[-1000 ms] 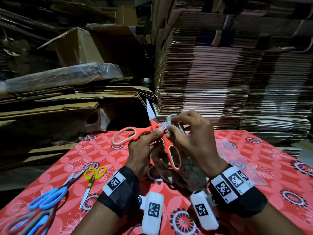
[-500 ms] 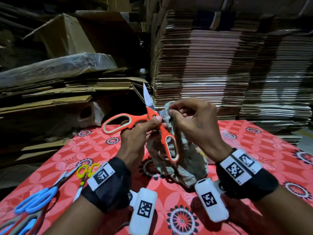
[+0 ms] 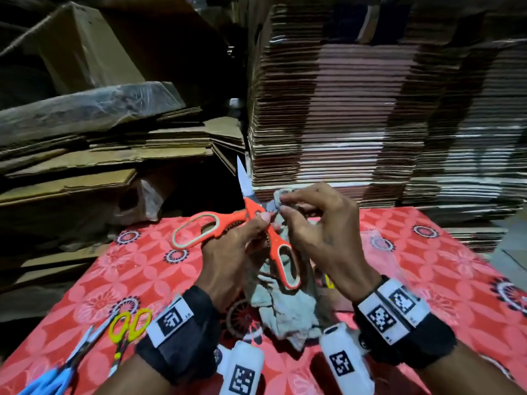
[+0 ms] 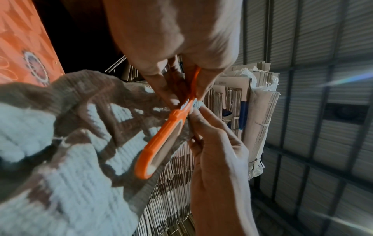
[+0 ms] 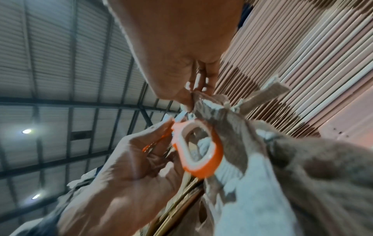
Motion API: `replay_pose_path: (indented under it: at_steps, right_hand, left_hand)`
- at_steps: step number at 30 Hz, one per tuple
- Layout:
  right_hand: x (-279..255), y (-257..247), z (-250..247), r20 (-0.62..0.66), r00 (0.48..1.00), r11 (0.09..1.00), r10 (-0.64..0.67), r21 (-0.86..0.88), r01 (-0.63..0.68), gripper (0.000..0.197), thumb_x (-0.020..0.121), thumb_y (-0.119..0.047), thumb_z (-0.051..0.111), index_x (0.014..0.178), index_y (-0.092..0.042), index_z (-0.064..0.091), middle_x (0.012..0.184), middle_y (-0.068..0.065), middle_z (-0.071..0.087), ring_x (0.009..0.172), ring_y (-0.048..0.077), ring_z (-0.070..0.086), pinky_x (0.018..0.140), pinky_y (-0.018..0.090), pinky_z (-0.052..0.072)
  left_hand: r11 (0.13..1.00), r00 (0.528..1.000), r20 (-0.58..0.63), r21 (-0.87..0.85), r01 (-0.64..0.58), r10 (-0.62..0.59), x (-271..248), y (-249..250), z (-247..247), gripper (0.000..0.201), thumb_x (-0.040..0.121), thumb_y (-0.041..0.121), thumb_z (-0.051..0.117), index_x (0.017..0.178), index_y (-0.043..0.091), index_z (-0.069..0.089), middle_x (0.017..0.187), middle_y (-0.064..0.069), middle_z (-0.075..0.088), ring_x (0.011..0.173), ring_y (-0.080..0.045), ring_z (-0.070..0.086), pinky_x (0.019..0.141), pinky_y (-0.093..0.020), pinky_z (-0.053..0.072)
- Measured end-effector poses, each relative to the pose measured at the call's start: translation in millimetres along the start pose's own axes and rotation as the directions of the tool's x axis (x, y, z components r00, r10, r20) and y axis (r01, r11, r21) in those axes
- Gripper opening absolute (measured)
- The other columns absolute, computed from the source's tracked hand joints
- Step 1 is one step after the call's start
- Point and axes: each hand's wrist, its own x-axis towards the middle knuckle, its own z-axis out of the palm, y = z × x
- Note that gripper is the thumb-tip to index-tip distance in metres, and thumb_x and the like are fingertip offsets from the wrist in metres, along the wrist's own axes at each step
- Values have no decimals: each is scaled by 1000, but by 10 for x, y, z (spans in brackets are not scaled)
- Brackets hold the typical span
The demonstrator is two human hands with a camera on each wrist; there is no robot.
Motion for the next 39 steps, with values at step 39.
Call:
replay_pose_path:
  at_steps: [39]
  right_hand:
    - [823, -996, -181, 136, 909, 919, 393, -24, -394, 15, 90, -4, 77, 97, -15, 83, 95, -7, 75, 89, 3, 69, 75, 18, 52]
  left_hand:
    - [954, 951, -144, 87, 287, -273, -122, 1143, 310, 14, 90, 14, 75, 78, 9, 70, 71, -3, 64, 59, -17, 61, 57, -27, 51]
